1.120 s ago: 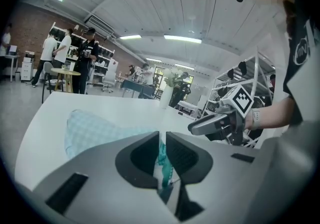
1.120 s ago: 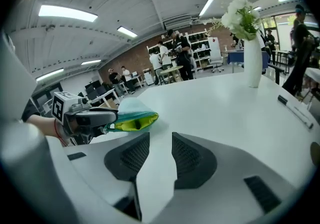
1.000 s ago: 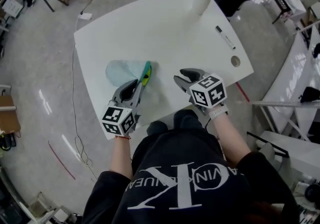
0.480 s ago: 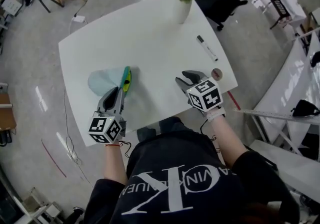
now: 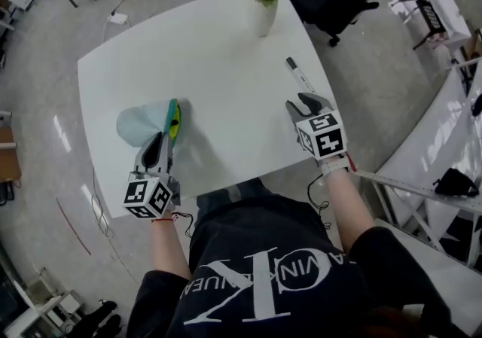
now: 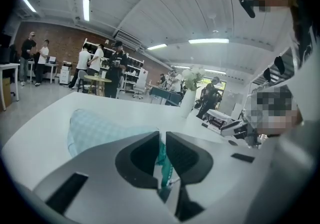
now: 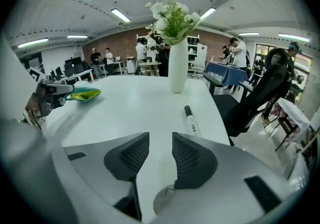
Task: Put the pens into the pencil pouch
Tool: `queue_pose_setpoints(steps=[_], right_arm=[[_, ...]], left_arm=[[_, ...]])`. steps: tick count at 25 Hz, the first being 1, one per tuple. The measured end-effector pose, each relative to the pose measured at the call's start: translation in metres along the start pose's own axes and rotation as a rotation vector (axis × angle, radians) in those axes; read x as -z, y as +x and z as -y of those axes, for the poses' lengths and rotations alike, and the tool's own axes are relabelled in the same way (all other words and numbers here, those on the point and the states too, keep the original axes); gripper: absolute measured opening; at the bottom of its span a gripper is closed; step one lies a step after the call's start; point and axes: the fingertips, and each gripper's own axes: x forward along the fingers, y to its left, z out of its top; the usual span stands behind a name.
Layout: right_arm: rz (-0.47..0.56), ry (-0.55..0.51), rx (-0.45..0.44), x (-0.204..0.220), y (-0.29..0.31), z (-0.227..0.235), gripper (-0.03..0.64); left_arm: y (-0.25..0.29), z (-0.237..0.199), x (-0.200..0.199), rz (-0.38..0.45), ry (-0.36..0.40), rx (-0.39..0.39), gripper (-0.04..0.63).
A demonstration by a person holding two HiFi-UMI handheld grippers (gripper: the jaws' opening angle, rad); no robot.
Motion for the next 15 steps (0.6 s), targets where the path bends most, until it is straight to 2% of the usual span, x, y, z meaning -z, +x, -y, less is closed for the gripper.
queue_pose_setpoints(steps=[8,15], right_arm=[[-0.018,0.011,0.088,0.009,0.007,0.054,0.161],[-0.088,0.039,0.075,0.024,0.019,0.069,0.160]], left_arm=[[0.005,0.005,0.007,-0.015,-0.008,-0.056,0.044],[0.004,0.008,0.008,-0.019,-0.007,-0.086,0.044]])
